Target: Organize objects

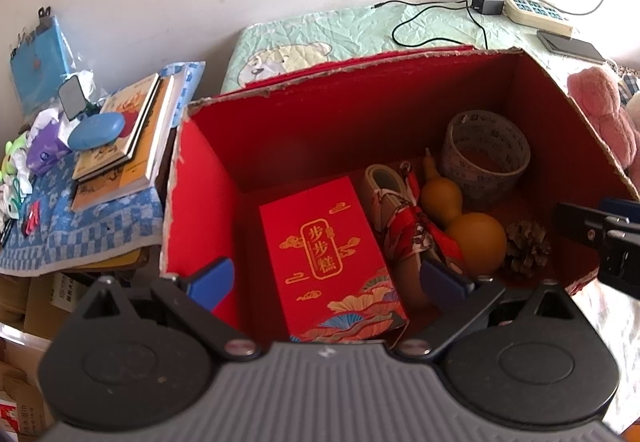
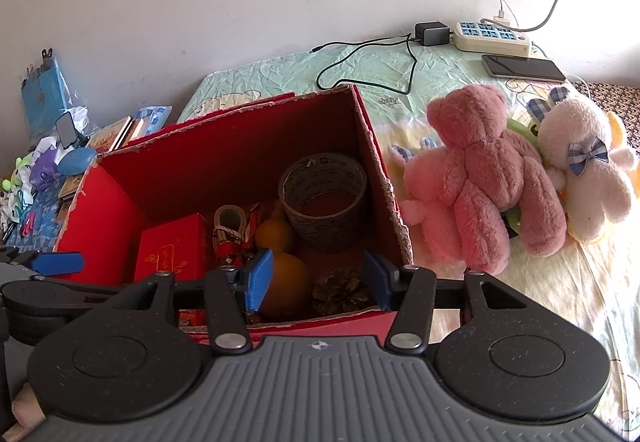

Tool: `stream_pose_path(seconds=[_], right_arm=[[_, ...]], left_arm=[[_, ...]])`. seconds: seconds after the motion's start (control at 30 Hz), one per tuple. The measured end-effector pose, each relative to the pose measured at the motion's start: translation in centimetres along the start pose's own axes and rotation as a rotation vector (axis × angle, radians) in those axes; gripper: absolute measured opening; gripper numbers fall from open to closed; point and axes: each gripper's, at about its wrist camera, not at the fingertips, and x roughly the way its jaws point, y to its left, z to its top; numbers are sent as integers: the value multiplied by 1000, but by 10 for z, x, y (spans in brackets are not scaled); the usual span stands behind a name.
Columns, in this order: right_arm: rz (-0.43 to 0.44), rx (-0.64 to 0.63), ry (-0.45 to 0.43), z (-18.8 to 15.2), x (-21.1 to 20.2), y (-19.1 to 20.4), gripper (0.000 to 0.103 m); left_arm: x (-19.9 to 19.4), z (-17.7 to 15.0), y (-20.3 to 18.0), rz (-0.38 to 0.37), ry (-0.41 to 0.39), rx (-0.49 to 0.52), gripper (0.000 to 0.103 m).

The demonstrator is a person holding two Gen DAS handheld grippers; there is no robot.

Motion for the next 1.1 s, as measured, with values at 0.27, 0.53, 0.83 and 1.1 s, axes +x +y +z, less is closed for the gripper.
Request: stream_pose_path(seconds=[0.27, 0.53, 0.83, 1.1], right_arm=[[-2, -5, 1, 0, 0, 1, 54], [-3, -5, 1, 0, 1, 1, 54], [-4, -8, 2, 0, 1, 1, 54], [-4, -10, 3, 0, 1, 2, 54]], left_arm=[[0, 1, 0, -2, -9, -1, 100], [0, 1, -1, -4, -9, 0, 100], [0, -1, -1, 1, -11, -3, 100], [0, -1, -1, 3, -15, -4, 100]])
